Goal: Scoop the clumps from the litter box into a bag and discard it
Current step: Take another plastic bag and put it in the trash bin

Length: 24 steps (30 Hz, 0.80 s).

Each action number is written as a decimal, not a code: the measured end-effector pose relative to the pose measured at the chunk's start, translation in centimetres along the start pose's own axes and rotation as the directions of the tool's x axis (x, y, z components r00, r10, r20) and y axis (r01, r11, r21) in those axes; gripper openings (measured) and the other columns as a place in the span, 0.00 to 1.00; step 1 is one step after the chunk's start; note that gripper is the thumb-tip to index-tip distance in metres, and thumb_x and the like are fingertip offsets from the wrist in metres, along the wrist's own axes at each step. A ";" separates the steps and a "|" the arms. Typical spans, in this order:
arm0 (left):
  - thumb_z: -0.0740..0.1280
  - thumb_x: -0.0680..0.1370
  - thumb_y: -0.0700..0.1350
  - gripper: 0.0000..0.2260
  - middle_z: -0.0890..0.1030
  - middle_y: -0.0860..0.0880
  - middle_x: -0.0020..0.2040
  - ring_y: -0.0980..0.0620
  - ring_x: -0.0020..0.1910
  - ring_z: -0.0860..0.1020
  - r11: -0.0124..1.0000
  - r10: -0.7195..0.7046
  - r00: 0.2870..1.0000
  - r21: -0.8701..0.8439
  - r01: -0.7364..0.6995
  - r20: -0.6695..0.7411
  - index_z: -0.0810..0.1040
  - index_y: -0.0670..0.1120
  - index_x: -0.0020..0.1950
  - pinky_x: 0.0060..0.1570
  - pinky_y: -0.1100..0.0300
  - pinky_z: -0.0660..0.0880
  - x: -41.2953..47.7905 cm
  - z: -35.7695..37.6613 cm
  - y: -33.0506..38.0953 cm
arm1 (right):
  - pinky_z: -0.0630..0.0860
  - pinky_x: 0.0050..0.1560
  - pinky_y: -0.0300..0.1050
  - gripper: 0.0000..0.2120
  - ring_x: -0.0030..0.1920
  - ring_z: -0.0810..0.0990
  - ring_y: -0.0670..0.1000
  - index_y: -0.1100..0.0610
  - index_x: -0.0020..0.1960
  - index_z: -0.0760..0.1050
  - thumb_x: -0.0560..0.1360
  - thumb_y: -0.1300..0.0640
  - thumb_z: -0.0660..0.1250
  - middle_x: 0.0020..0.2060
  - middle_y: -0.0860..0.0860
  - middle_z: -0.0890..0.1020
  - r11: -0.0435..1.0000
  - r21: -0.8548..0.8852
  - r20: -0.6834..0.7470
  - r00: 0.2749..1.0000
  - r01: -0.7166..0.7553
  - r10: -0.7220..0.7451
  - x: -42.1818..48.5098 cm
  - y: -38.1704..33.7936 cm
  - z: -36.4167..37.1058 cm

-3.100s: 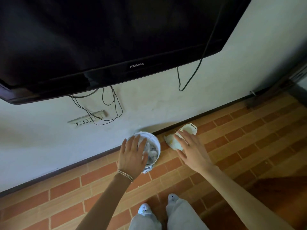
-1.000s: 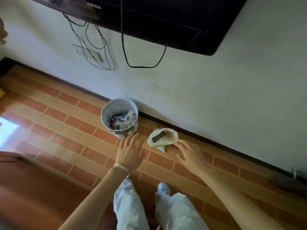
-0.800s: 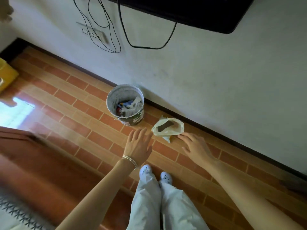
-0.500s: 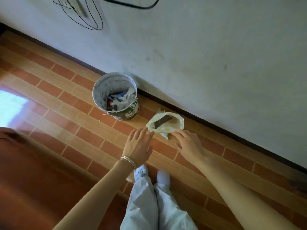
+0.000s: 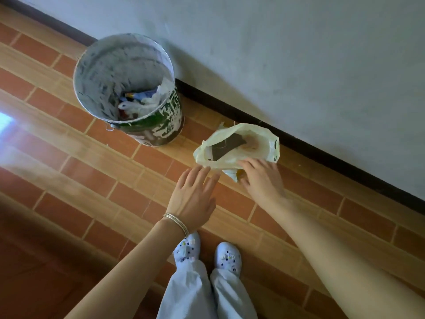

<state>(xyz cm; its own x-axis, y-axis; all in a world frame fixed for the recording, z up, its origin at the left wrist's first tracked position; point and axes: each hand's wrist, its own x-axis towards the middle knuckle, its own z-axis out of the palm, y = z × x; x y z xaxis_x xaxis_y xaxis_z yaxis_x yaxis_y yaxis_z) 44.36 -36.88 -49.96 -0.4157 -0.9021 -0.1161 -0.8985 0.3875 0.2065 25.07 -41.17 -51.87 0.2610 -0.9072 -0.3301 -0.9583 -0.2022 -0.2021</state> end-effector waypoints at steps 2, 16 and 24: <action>0.74 0.65 0.48 0.28 0.77 0.41 0.61 0.39 0.60 0.75 1.000 0.006 1.000 0.006 -0.006 -0.010 0.75 0.44 0.64 0.59 0.42 0.72 -0.6 1.0 -0.6 | 0.60 0.66 0.46 0.25 0.68 0.65 0.48 0.50 0.71 0.63 0.76 0.53 0.65 0.68 0.45 0.69 1.000 -0.014 0.022 1.000 0.002 -0.002 1.0 0.0 1.9; 0.72 0.68 0.49 0.27 0.76 0.42 0.63 0.40 0.63 0.73 1.000 -0.014 1.000 0.002 0.014 0.027 0.73 0.46 0.66 0.62 0.43 0.70 -1.5 3.0 -2.4 | 0.67 0.59 0.47 0.14 0.61 0.71 0.50 0.50 0.63 0.73 0.77 0.57 0.63 0.58 0.47 0.78 0.992 -0.094 0.017 0.996 -0.083 0.085 3.7 0.0 4.8; 0.73 0.67 0.49 0.27 0.76 0.42 0.62 0.40 0.62 0.74 1.000 -0.017 1.000 0.017 0.017 0.025 0.73 0.46 0.65 0.61 0.43 0.70 -1.8 1.2 -2.8 | 0.72 0.51 0.43 0.05 0.47 0.79 0.48 0.54 0.49 0.79 0.73 0.60 0.69 0.44 0.47 0.83 0.994 -0.091 -0.108 0.993 -0.067 0.057 2.5 -0.1 3.3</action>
<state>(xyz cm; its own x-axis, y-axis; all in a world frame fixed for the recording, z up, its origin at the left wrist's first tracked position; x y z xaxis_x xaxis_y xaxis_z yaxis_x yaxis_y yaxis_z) 47.43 -36.15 -51.55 -0.4036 -0.9036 -0.1438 -0.9076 0.3756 0.1875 26.16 -42.22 -55.70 0.1920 -0.9517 -0.2396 -0.9802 -0.1737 -0.0953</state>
